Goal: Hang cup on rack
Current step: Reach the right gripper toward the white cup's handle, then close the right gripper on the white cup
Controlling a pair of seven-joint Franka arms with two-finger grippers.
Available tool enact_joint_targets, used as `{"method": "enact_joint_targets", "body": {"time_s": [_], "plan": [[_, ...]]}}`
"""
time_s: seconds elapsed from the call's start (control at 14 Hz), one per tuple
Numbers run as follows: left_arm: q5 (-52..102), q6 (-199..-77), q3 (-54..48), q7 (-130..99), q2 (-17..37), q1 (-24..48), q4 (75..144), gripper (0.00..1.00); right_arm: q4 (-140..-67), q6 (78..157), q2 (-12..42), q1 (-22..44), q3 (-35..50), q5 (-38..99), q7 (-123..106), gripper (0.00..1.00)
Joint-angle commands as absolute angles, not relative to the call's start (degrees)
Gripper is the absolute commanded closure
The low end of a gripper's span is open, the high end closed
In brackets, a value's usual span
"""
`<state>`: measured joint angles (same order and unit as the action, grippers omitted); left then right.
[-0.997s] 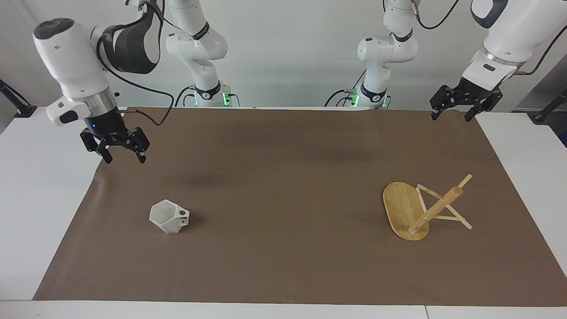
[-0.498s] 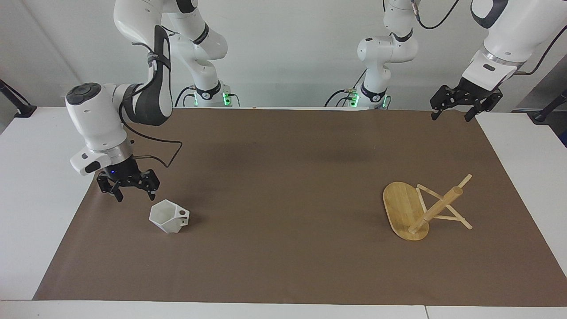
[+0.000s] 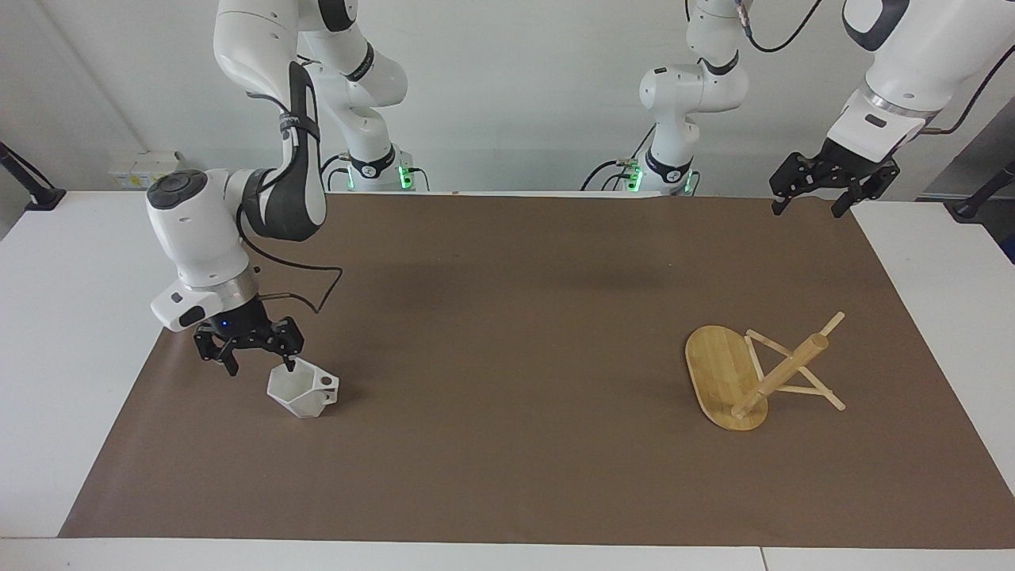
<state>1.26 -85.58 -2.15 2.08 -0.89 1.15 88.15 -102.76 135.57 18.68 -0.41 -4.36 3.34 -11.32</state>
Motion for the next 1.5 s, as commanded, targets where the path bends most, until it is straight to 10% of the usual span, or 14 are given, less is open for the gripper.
{"method": "enact_joint_targets", "body": {"time_s": [0.0,0.57,1.42], "plan": [[1.76,-84.64,-1.67,2.37,-1.23,2.19,88.33,0.0,-103.54,137.2,19.77,-1.05,-4.22,3.43,-12.83,0.0],[1.76,-84.81,-1.85,2.2,-1.41,1.67,88.59,0.0,-103.62,137.99,21.01,-1.06,-4.22,3.43,-12.74,0.07],[1.76,-84.81,-1.58,2.29,-1.41,1.67,88.59,0.0,-103.01,137.46,21.01,-0.79,-4.31,3.43,-12.48,1.0]]}}
